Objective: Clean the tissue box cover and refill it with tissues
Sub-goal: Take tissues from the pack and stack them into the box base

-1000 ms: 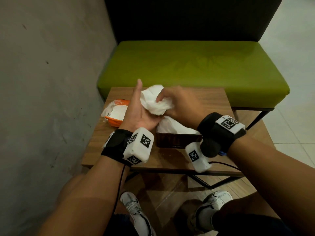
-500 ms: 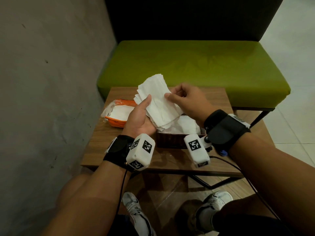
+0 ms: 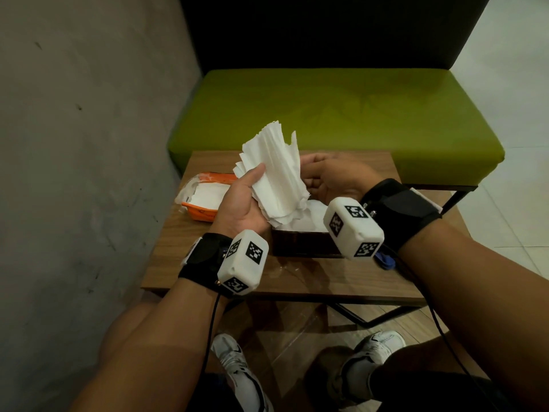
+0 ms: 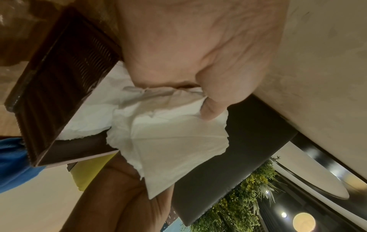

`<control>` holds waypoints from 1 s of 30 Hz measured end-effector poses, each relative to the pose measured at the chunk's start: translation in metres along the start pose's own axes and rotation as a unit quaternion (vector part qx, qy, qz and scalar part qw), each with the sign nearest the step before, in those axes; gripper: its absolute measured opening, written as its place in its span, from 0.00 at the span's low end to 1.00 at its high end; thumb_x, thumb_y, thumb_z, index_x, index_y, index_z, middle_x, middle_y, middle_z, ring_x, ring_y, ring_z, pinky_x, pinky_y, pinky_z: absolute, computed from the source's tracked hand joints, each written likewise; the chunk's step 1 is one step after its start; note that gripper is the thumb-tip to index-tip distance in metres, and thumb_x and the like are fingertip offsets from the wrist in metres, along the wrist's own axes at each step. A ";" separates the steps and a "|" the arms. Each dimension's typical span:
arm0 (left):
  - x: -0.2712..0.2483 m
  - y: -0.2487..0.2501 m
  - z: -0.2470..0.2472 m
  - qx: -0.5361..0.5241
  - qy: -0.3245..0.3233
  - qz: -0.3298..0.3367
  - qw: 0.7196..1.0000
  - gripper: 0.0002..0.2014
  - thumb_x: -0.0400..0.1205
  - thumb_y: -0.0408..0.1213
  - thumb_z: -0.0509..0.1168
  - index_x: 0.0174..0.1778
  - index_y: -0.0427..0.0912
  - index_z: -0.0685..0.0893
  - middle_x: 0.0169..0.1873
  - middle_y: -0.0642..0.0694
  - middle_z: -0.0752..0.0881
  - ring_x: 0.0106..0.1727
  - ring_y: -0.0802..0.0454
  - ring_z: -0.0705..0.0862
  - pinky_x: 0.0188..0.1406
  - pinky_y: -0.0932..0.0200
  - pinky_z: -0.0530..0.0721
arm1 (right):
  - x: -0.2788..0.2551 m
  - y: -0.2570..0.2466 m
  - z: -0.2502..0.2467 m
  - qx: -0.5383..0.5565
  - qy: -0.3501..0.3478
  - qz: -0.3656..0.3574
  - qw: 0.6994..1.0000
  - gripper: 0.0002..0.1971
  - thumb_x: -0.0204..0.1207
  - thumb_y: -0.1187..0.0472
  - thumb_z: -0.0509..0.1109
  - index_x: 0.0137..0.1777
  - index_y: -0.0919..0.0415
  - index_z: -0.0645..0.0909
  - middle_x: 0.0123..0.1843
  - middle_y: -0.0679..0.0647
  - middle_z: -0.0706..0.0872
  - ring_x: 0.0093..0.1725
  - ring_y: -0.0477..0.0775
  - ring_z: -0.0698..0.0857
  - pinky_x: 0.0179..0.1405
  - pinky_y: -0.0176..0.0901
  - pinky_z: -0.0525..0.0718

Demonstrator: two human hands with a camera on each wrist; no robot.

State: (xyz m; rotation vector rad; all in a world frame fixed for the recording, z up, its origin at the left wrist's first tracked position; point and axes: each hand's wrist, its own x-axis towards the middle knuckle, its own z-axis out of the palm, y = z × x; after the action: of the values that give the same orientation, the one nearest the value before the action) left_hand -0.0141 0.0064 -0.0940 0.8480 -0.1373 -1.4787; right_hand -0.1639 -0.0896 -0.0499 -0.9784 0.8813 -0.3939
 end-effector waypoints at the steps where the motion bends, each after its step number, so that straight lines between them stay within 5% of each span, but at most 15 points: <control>1: -0.001 0.000 0.001 0.005 -0.002 0.000 1.000 0.18 0.94 0.42 0.59 0.74 0.37 0.83 0.63 0.34 0.92 0.54 0.36 0.95 0.62 0.34 0.86 | 0.000 -0.001 -0.001 0.003 -0.012 0.013 1.000 0.10 0.83 0.77 0.68 0.46 0.64 0.86 0.39 0.59 0.92 0.33 0.53 0.91 0.34 0.46 0.93; 3: -0.002 0.000 0.002 0.014 0.001 0.002 1.000 0.19 0.94 0.42 0.59 0.77 0.36 0.82 0.68 0.33 0.90 0.58 0.35 0.93 0.64 0.34 0.86 | -0.001 -0.002 -0.002 0.005 -0.017 0.020 1.000 0.12 0.83 0.79 0.65 0.46 0.66 0.86 0.38 0.59 0.93 0.31 0.51 0.91 0.31 0.43 0.92; 6: -0.002 0.001 -0.001 0.016 0.019 0.006 1.000 0.18 0.94 0.41 0.61 0.77 0.37 0.81 0.69 0.34 0.90 0.64 0.34 0.90 0.65 0.33 0.87 | -0.003 0.000 -0.005 0.041 0.015 -0.014 0.999 0.13 0.82 0.80 0.65 0.62 0.70 0.83 0.47 0.64 0.91 0.36 0.55 0.92 0.35 0.47 0.94; 10: -0.002 0.003 -0.005 0.037 0.082 0.004 0.996 0.16 0.93 0.38 0.63 0.76 0.38 0.81 0.63 0.35 0.92 0.60 0.33 0.91 0.45 0.35 0.94 | -0.004 -0.005 -0.013 -0.027 0.097 -0.163 0.981 0.10 0.80 0.78 0.69 0.54 0.66 0.86 0.56 0.63 0.89 0.48 0.58 0.90 0.48 0.49 0.94; 12: 0.000 0.002 -0.007 0.045 0.108 0.013 0.993 0.16 0.92 0.35 0.65 0.77 0.40 0.80 0.66 0.35 0.90 0.63 0.33 0.90 0.45 0.35 0.93 | -0.008 -0.010 -0.010 -0.123 0.114 -0.238 0.957 0.08 0.81 0.75 0.71 0.56 0.67 0.88 0.59 0.61 0.89 0.50 0.54 0.90 0.47 0.43 0.92; 16: 0.006 -0.002 -0.004 0.040 0.099 0.025 0.994 0.19 0.93 0.36 0.63 0.80 0.40 0.80 0.68 0.35 0.91 0.69 0.33 0.89 0.68 0.30 0.86 | -0.012 -0.012 0.005 -0.247 0.080 -0.319 0.912 0.08 0.83 0.74 0.71 0.59 0.68 0.87 0.50 0.58 0.90 0.43 0.47 0.88 0.43 0.38 0.91; 21: 0.003 -0.004 0.008 0.010 0.013 0.026 1.000 0.29 0.94 0.61 0.51 0.71 0.42 0.86 0.62 0.36 0.93 0.59 0.39 0.94 0.61 0.39 0.90 | -0.002 0.009 0.019 -0.509 0.025 -0.280 0.814 0.09 0.77 0.69 0.73 0.51 0.56 0.91 0.40 0.48 0.90 0.39 0.46 0.87 0.40 0.40 0.81; 23: 0.002 -0.004 0.008 0.011 0.001 0.030 0.999 0.26 0.94 0.58 0.55 0.69 0.40 0.87 0.62 0.36 0.92 0.59 0.39 0.93 0.56 0.40 0.94 | -0.004 0.007 0.018 -0.489 0.023 -0.282 0.825 0.10 0.78 0.69 0.71 0.50 0.56 0.91 0.39 0.47 0.91 0.38 0.47 0.89 0.37 0.38 0.82; 26: 0.004 -0.005 0.005 0.021 0.029 0.030 0.999 0.12 0.93 0.39 0.63 0.68 0.38 0.85 0.55 0.37 0.93 0.52 0.39 0.94 0.53 0.36 0.93 | -0.006 0.001 0.013 -0.398 0.070 -0.311 0.860 0.09 0.81 0.70 0.69 0.51 0.59 0.89 0.42 0.50 0.93 0.37 0.48 0.90 0.34 0.34 0.84; 30: 0.005 -0.003 0.001 0.029 0.061 0.038 0.997 0.16 0.90 0.31 0.67 0.74 0.40 0.84 0.63 0.34 0.93 0.59 0.34 0.94 0.56 0.28 0.91 | -0.002 0.000 0.007 -0.418 0.160 -0.272 0.852 0.04 0.80 0.60 0.76 0.50 0.60 0.86 0.39 0.47 0.85 0.37 0.44 0.82 0.35 0.40 0.81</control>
State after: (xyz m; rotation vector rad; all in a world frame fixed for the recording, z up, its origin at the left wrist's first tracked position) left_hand -0.0162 0.0023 -0.0972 0.9676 -0.1201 -1.3531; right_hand -0.1598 -0.0843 -0.0472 -2.0400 1.0940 -0.6911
